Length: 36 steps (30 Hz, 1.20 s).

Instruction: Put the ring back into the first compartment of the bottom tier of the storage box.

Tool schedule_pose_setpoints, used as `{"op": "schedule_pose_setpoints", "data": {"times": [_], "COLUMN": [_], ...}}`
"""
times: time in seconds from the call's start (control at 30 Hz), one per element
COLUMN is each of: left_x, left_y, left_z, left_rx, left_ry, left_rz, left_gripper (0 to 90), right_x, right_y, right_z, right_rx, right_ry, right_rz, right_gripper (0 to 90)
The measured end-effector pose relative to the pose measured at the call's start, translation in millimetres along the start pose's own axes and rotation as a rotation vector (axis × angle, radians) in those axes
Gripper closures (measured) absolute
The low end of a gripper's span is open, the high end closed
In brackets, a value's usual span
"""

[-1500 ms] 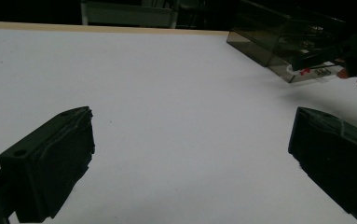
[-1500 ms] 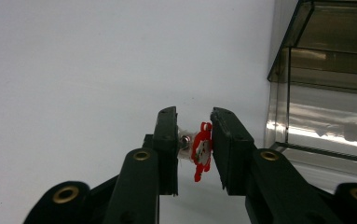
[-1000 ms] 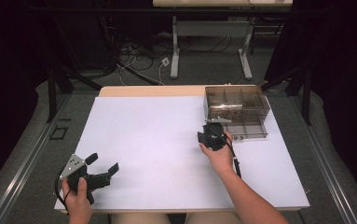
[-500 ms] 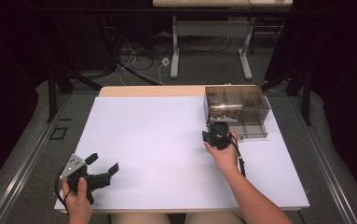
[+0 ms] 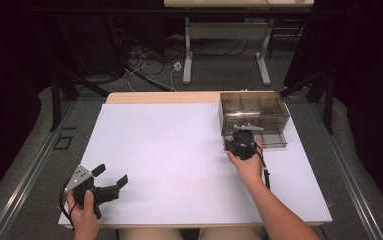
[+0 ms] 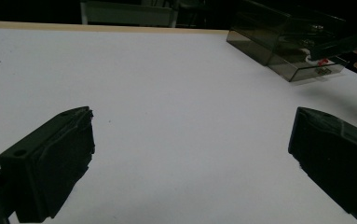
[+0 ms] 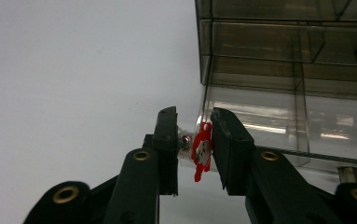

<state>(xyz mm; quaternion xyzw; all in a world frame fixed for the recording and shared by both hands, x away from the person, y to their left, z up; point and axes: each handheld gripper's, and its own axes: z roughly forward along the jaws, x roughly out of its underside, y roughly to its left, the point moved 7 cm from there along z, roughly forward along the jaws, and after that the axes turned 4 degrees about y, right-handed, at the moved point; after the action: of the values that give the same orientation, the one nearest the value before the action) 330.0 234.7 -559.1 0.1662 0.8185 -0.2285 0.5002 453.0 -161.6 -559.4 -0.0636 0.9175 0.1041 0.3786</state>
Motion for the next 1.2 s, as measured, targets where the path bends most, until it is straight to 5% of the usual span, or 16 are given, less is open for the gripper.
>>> {"op": "schedule_pose_setpoints", "data": {"times": [1.2], "left_x": [0.1], "left_y": [-0.6], "left_z": [0.8], "left_rx": [0.001], "left_ry": [0.001], "left_rz": [-0.001], "left_gripper": [0.3], "right_x": [-13.2], "right_y": [-21.9], "right_z": [3.0], "right_rx": [0.048], "right_ry": [0.012], "right_rz": [0.047], "right_gripper": [71.9]}}
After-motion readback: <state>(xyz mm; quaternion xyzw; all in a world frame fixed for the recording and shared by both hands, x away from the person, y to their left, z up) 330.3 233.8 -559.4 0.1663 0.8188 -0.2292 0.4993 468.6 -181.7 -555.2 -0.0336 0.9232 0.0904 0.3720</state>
